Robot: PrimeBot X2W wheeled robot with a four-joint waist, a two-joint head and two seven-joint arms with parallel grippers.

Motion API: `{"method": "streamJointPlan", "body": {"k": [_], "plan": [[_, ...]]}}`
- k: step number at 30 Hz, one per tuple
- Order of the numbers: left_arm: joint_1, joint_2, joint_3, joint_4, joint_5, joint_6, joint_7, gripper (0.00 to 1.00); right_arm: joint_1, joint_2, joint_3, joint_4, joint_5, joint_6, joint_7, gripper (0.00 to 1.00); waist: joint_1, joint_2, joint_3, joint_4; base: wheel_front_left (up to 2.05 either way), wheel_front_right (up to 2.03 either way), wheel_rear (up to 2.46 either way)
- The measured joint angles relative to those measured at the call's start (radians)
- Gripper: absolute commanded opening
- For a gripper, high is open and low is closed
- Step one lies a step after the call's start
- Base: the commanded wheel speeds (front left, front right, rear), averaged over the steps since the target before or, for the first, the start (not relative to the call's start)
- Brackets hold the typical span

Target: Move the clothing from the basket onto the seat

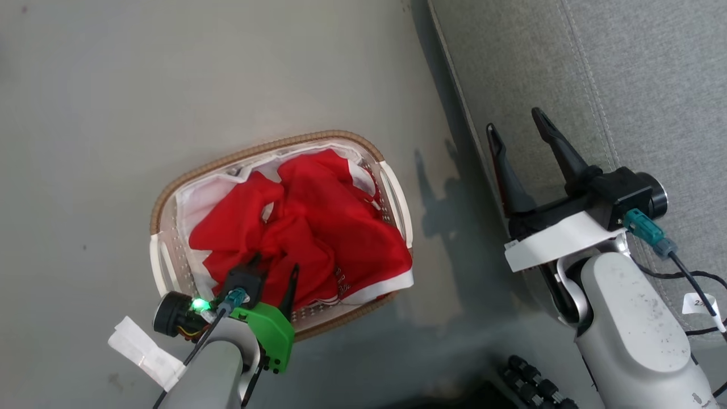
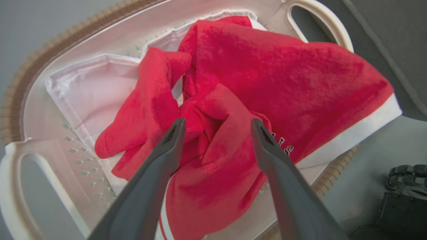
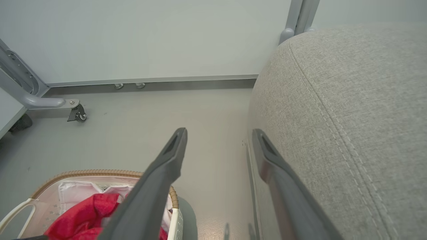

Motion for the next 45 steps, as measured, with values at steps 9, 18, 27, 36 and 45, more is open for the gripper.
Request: {"method": "streamJointPlan", "body": {"k": [9, 18, 27, 36, 45], "plan": [[-0.099, 0.016, -0.079, 0.184, -0.041, 0.0, 0.0, 1.0, -0.027, 0.001, -0.007, -0.011, 0.007, 0.0, 0.0, 1.0, 0.0, 0.0, 0.09, -0.026, 0.0, 0.0, 0.0], [-0.195, 0.015, -0.125, 0.268, -0.053, 0.0, 0.0, 1.0, -0.038, 0.015, -0.012, -0.019, 0.006, 0.0, 0.0, 1.0, 0.0, 0.0, 0.147, -0.043, 0.0, 0.0, 0.0], [-0.211, 0.017, -0.119, 0.244, -0.09, 0.0, 0.0, 0.0, -0.045, 0.028, -0.005, 0.006, 0.007, 0.0, 0.0, 1.0, 0.0, 0.0, 0.127, -0.051, 0.0, 0.0, 0.0], [-0.09, 0.026, -0.085, 0.116, -0.097, 0.0, 0.0, 0.0, -0.009, 0.035, 0.013, 0.044, 0.008, 0.0, 0.0, 1.0, 0.0, 0.0, 0.01, -0.046, 0.0, 0.0, 0.0], [0.074, 0.013, -0.049, -0.023, -0.094, 0.0, 0.0, 0.0, 0.074, 0.029, 0.017, 0.08, 0.022, 0.0, 0.0, 1.0, -0.0001, 0.0, -0.15, -0.019, 0.0, 0.0, 0.0]]}}
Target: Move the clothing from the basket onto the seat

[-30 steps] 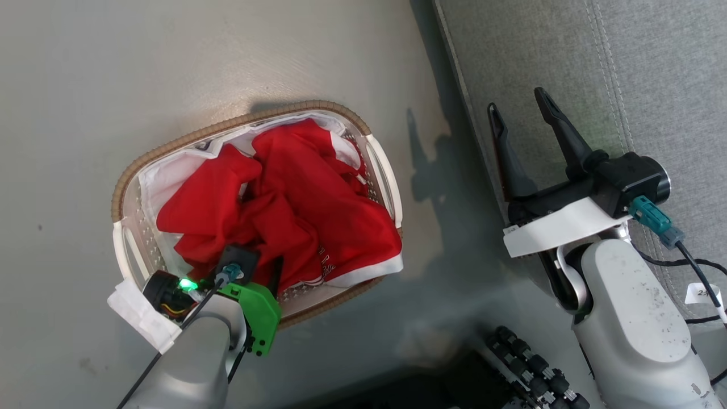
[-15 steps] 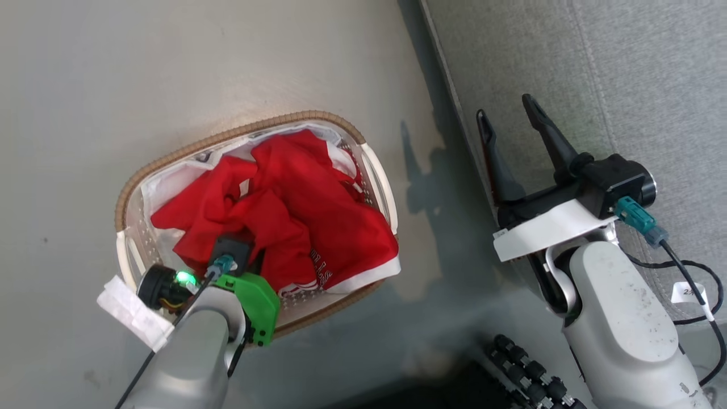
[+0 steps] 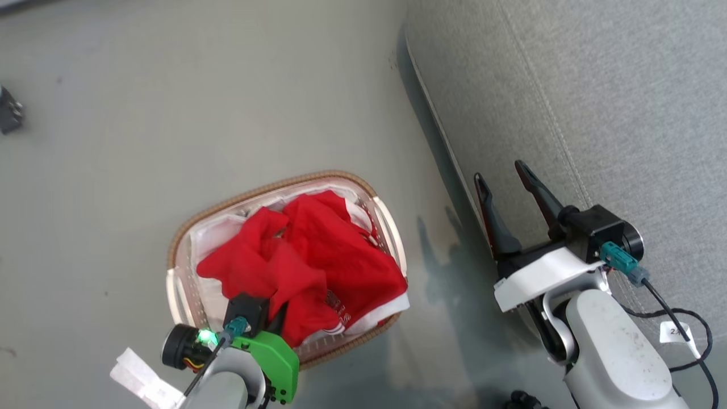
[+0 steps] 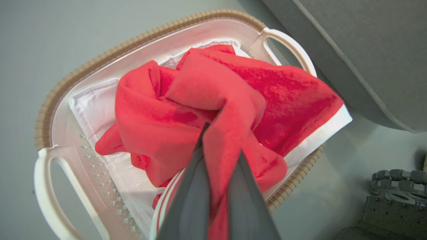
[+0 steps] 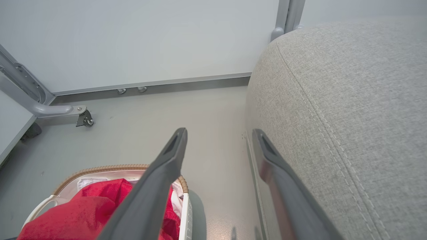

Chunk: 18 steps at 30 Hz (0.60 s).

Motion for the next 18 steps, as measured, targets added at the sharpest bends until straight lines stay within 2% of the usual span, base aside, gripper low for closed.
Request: {"method": "streamJointPlan", "body": {"k": [18], "plan": [[0.174, -0.014, 0.113, -0.393, 0.089, 0.006, 0.0, 0.0, 0.132, -0.003, 0.03, 0.053, 0.003, 0.0, 0.0, 1.0, 0.0, 0.0, -0.292, 0.097, 0.0, 0.0, 0.0]]}}
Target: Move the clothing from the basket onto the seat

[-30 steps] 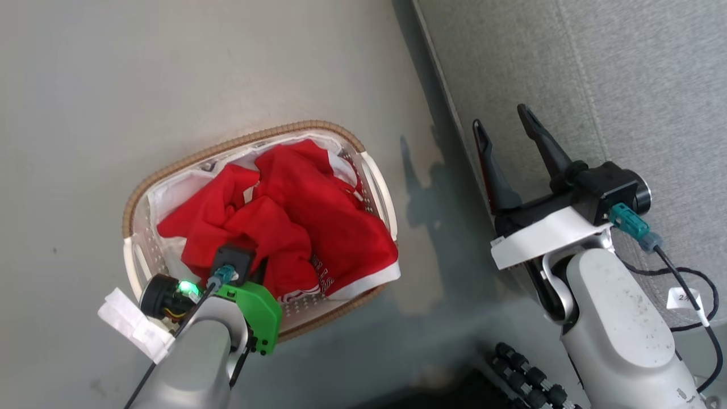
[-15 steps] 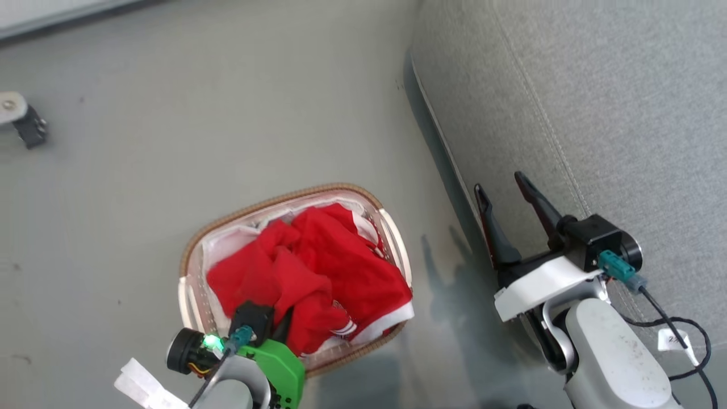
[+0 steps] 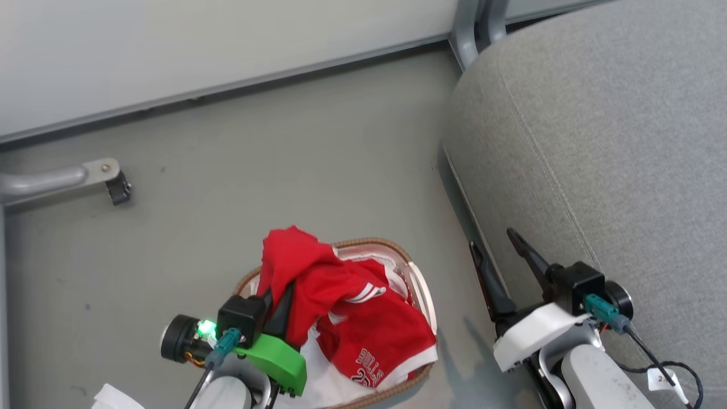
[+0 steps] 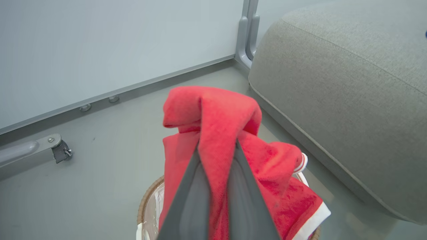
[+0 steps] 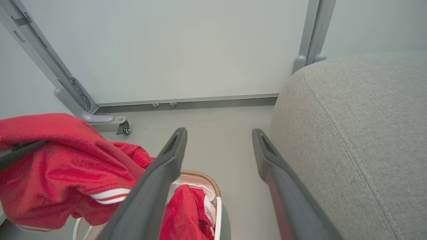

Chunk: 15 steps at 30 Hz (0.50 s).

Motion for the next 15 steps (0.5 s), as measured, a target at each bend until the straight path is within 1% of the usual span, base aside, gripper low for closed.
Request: {"method": "streamJointPlan", "body": {"k": [5, 6, 12, 15], "plan": [[0.019, -0.002, 0.014, -0.12, 0.005, -0.001, 0.0, 0.0, 0.043, 0.0, 0.008, 0.009, 0.002, 0.0, 0.0, 1.0, 0.0, 0.0, -0.065, 0.021, 0.0, 0.0, 0.0], [0.02, -0.003, 0.01, -0.165, 0.0, -0.002, 0.0, 0.0, 0.061, 0.001, 0.013, 0.015, 0.002, 0.0, 0.0, 1.0, 0.0, 0.0, -0.092, 0.029, 0.0, 0.0, 0.0], [0.015, -0.004, -0.019, -0.262, -0.038, -0.004, 0.0, 0.0, 0.093, 0.002, 0.04, 0.022, 0.002, 0.0, 0.0, 1.0, 0.0, 0.0, -0.153, 0.047, 0.0, 0.0, 0.0], [0.011, -0.004, -0.032, -0.29, -0.043, -0.004, 0.0, 0.0, 0.099, -0.002, 0.07, 0.026, 0.001, 0.0, 0.0, 1.0, 0.0, 0.0, -0.175, 0.056, 0.0, 0.0, 0.0]]}}
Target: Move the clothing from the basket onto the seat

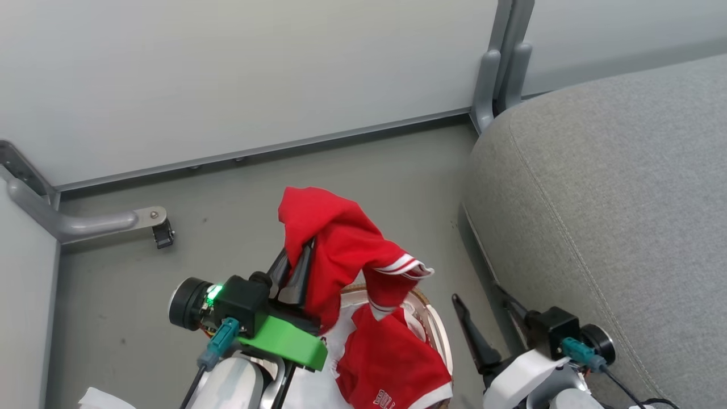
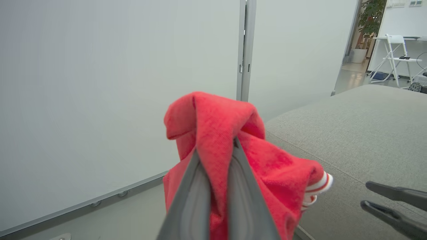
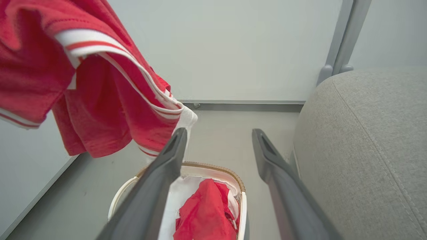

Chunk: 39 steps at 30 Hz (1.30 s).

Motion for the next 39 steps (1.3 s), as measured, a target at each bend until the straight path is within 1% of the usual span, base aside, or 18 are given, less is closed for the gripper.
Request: {"method": "streamJointPlan", "body": {"k": [5, 14, 18, 22, 23, 24, 25, 31, 33, 34, 39], "plan": [[0.0, 0.0, -0.03, -0.018, -0.005, 0.0, 0.0, 0.0, -0.01, -0.016, 0.076, -0.013, -0.03, 0.0, 0.0, 1.0, 0.0, 0.0, -0.019, 0.016, 0.0, 0.0, 0.0], [0.005, 0.0, -0.083, -0.007, -0.02, 0.0, 0.0, 0.0, -0.114, -0.031, 0.217, -0.05, -0.111, 0.0, 0.0, 1.0, 0.0, 0.0, -0.03, 0.039, 0.0, 0.0, 0.0], [0.005, 0.0, -0.117, -0.003, -0.033, 0.0, 0.0, 0.0, -0.157, -0.023, 0.229, -0.035, -0.13, 0.0, 0.0, 1.0, 0.0, 0.0, -0.034, 0.053, 0.0, 0.0, 0.0], [0.005, 0.0, -0.155, 0.004, -0.052, -0.001, 0.0, 0.0, -0.184, -0.003, 0.249, 0.016, -0.144, 0.0, 0.0, 1.0, 0.0, 0.0, -0.039, 0.07, 0.0, 0.0, 0.0], [0.005, 0.0, -0.162, 0.004, -0.056, -0.001, 0.0, 0.0, -0.191, 0.001, 0.26, 0.032, -0.141, 0.0, 0.0, 0.98, 0.0, 0.0, -0.039, 0.074, 0.0, 0.0, 0.0], [0.005, 0.0, -0.17, 0.005, -0.058, -0.001, 0.0, 0.0, -0.195, 0.007, 0.268, 0.052, -0.125, 0.0, 0.0, 0.09, 0.0, 0.0, -0.041, 0.078, 0.0, 0.0, 0.0], [0.005, 0.0, -0.177, 0.006, -0.061, -0.001, 0.0, 0.0, -0.196, 0.012, 0.272, 0.063, -0.11, 0.0, 0.0, 0.0, 0.0, 0.0, -0.042, 0.082, 0.0, 0.0, 0.0], [0.008, 0.0, -0.185, -0.001, -0.074, -0.002, 0.0, 0.0, -0.204, 0.025, 0.263, 0.096, -0.058, 0.0, 0.0, 0.0, 0.0, 0.0, -0.044, 0.093, 0.0, 0.0, 0.0], [0.01, 0.0, -0.179, -0.001, -0.074, -0.002, 0.0, 0.44, -0.2, 0.027, 0.252, 0.093, -0.048, 0.0, 0.0, 0.0, 0.0, 0.0, -0.042, 0.088, 0.0, 0.0, 0.0], [0.011, 0.0, -0.174, -0.001, -0.074, -0.002, 0.0, 1.0, -0.195, 0.027, 0.242, 0.089, -0.043, 0.0, -0.001, 0.0, 0.0, 0.0, -0.042, 0.085, 0.0, 0.0, 0.0], [0.024, 0.0, -0.139, -0.005, -0.072, 0.004, 0.0, 1.0, -0.154, 0.029, 0.173, 0.05, -0.027, 0.0, -0.001, 0.0, 0.0, 0.0, -0.039, 0.044, 0.0, 0.0, 0.0]]}}
